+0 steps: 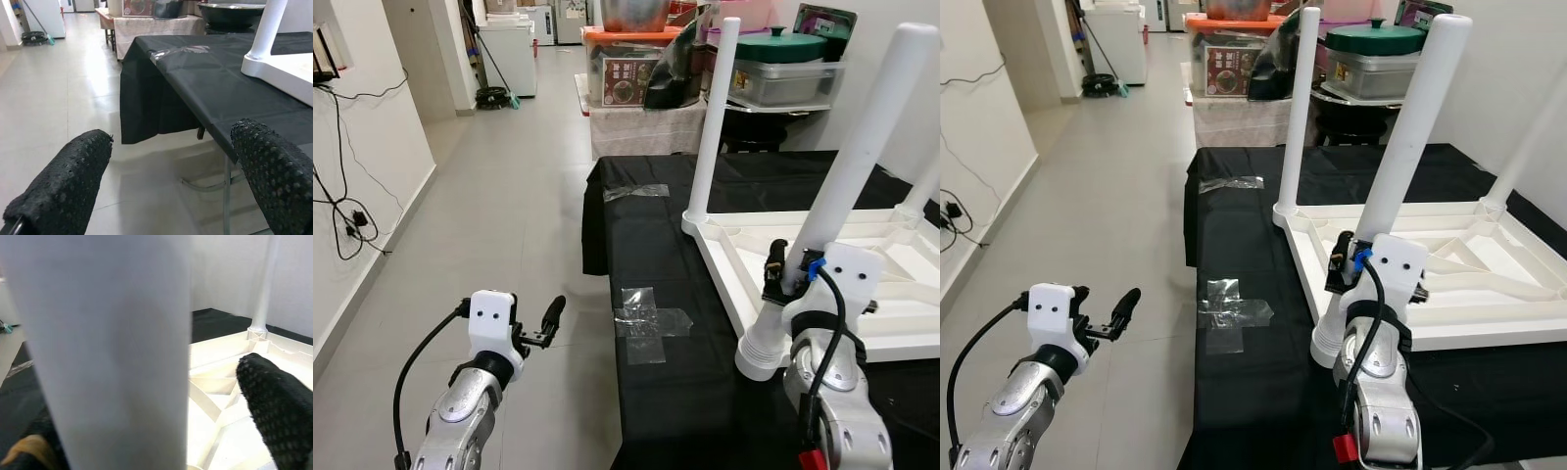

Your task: Building children table

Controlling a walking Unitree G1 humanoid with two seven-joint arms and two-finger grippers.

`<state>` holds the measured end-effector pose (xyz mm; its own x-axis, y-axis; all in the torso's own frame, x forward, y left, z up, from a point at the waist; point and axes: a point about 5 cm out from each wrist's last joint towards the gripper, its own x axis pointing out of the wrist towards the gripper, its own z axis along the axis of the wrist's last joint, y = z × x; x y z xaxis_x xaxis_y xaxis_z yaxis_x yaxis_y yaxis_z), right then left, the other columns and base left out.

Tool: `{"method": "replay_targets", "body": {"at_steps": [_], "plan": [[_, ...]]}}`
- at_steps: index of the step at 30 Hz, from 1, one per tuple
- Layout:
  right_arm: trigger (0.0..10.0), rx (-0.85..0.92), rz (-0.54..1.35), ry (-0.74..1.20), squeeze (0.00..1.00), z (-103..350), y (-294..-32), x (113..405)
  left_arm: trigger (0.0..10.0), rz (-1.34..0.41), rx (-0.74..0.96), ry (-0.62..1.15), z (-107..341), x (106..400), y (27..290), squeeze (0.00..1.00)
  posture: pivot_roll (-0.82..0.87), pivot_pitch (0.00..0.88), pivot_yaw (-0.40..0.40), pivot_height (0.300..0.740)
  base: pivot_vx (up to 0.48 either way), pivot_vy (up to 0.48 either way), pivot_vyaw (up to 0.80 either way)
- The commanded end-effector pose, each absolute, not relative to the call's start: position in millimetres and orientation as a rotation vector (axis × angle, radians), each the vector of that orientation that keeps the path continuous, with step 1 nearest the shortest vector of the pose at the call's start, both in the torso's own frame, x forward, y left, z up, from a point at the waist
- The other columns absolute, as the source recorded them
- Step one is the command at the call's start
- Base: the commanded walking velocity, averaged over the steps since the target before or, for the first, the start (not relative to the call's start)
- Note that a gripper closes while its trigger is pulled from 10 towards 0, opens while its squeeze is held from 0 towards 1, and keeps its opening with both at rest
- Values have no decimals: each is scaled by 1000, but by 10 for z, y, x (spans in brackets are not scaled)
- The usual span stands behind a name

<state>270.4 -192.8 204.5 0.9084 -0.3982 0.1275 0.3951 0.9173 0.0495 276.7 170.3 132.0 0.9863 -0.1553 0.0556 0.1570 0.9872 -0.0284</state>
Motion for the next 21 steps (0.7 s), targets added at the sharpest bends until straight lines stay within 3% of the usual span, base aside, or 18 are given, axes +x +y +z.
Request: {"method": "replay_targets", "body": {"at_steps": [1,21], "plan": [[10000,30,-444,-150,1000,2070,-1990,2674,10000,-159,-38,-41,1279,2770,1697,0,-12,0,-4,740,0,0,0],[10000,68,-273,-203,1000,2205,-1862,2668,10000,-169,-45,-40,1269,2774,1676,0,-19,0,0,740,0,0,0]]}}
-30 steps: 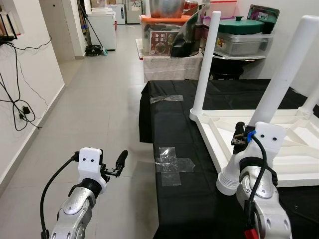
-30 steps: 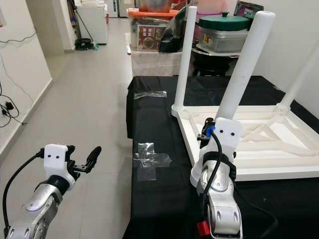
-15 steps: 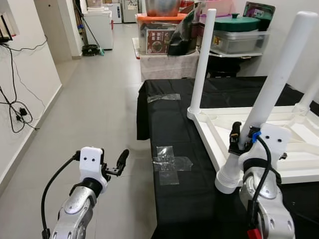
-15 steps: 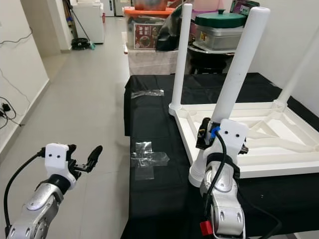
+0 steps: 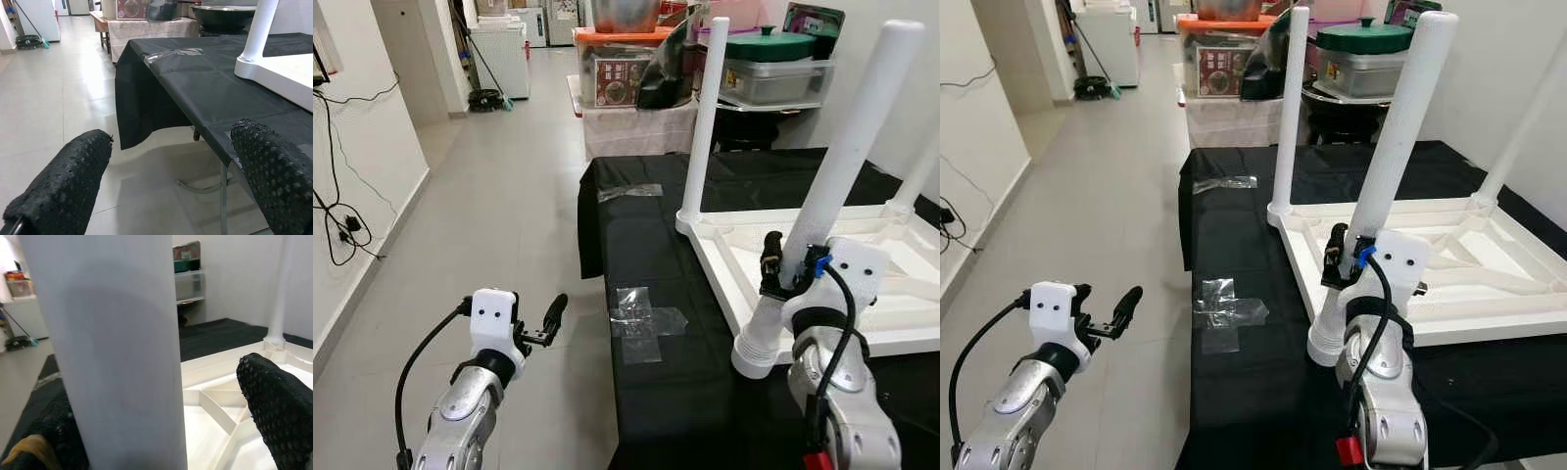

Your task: Building children table

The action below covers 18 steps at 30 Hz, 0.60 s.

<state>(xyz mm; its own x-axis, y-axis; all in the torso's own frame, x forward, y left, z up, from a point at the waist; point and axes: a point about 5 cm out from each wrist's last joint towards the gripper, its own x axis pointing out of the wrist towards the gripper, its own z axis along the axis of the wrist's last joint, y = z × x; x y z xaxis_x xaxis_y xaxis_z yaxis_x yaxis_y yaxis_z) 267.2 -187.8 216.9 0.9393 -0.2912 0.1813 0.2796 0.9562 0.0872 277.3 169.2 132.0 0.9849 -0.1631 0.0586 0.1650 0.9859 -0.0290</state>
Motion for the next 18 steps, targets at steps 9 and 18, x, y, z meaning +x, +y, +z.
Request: {"method": "replay_targets", "body": {"at_steps": [9,18], "plan": [[10000,69,-189,-231,1000,2259,-1890,2691,10000,-174,-44,-39,1266,2770,1678,0,-21,0,3,740,0,0,0],[10000,60,-92,-217,1000,2252,-1836,2704,10000,-177,-43,-37,1259,2767,1675,0,-21,0,5,740,0,0,0]]}}
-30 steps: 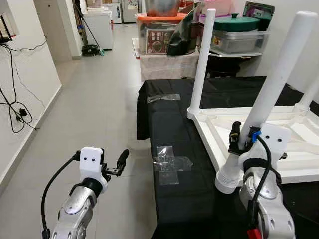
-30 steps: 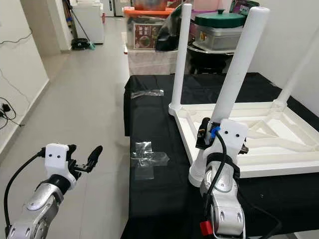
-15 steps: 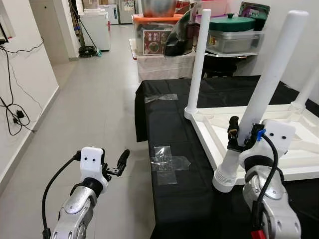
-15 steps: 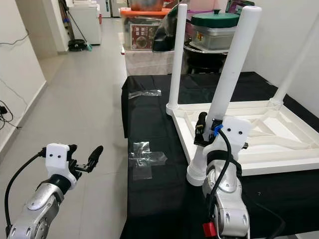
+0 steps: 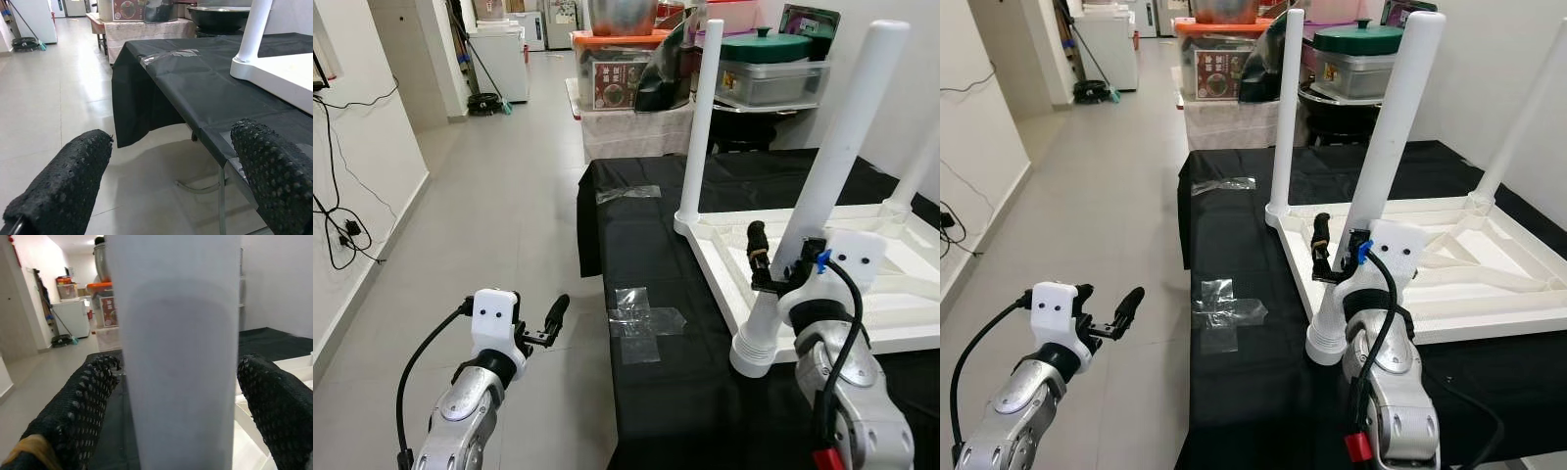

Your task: Building children table

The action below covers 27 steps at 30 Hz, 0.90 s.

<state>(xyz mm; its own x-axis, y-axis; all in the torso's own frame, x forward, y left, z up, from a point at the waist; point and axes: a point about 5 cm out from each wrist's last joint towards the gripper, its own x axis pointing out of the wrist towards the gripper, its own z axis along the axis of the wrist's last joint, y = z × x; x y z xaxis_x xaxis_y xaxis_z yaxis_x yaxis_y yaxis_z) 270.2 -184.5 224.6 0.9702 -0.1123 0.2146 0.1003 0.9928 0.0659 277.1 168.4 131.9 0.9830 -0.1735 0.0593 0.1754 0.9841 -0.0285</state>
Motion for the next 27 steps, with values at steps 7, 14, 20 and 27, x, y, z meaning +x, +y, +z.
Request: {"method": "replay_targets", "body": {"at_steps": [7,14,20,27], "plan": [[10000,62,-17,-180,1000,2203,-1809,2699,10000,-180,-40,-34,1258,2772,1678,0,-22,0,9,740,0,0,0],[10000,34,-10,-169,1000,2192,-1889,2715,10000,-182,-38,-32,1255,2776,1683,0,-24,0,12,740,0,0,0],[10000,9,10,-165,1000,2203,-1986,2778,10000,-184,-37,-31,1252,2776,1682,0,-15,0,14,740,0,0,0],[10000,-27,79,-170,0,2300,-2135,2871,10000,-186,-34,-30,1257,2776,1691,0,-14,0,15,740,0,0,0]]}}
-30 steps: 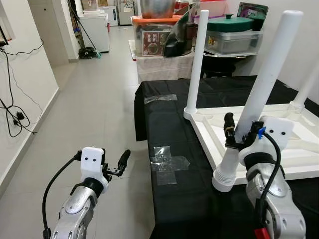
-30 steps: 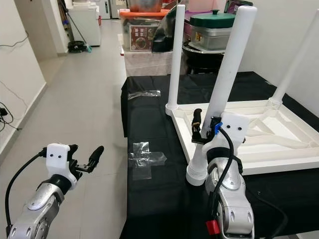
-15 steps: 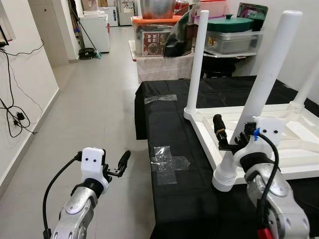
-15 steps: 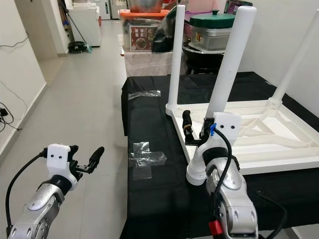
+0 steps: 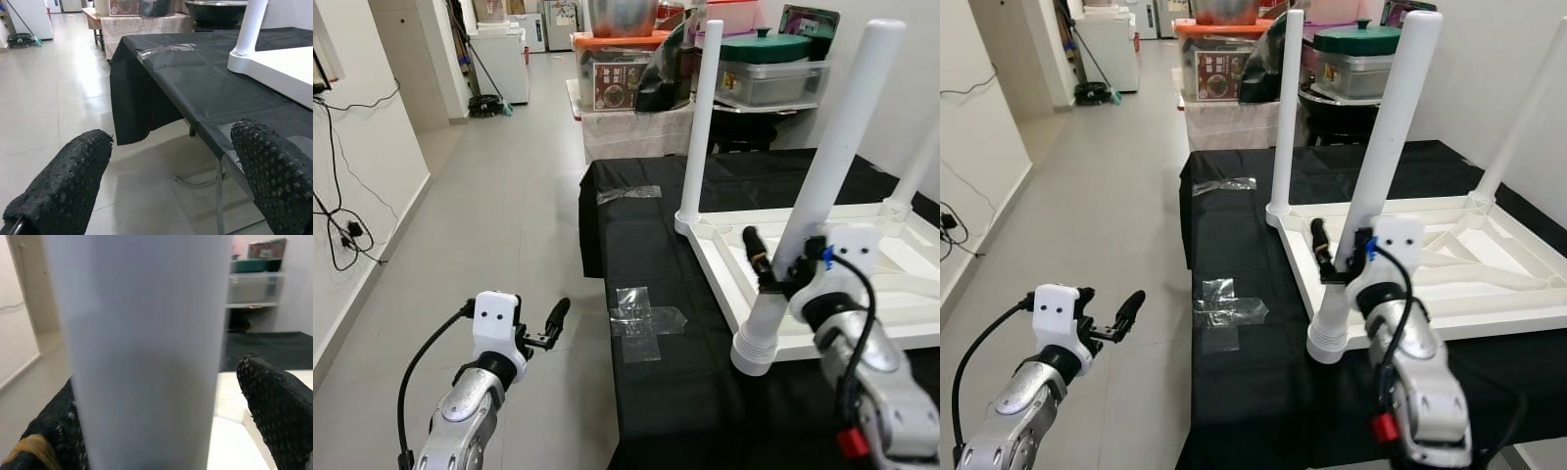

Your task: Building children table

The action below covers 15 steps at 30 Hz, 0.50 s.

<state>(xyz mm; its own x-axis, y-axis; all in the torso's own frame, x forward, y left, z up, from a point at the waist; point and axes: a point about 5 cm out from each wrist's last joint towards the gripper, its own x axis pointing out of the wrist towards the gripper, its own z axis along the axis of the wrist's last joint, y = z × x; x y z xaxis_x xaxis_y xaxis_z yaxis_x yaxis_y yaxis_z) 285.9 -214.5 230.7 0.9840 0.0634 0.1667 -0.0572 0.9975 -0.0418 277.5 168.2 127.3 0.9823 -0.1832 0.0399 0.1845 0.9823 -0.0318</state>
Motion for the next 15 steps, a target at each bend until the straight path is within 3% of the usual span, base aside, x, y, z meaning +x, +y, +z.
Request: {"method": "replay_targets", "body": {"at_steps": [1,15], "plan": [[10000,-46,81,-177,0,2349,-2216,2899,10000,-190,-35,-30,1257,2778,1686,0,-17,0,18,740,0,0,0],[10000,6,248,-168,0,2364,-2147,2840,10000,-202,-30,-26,1251,2777,1684,0,-14,0,29,740,0,0,0]]}}
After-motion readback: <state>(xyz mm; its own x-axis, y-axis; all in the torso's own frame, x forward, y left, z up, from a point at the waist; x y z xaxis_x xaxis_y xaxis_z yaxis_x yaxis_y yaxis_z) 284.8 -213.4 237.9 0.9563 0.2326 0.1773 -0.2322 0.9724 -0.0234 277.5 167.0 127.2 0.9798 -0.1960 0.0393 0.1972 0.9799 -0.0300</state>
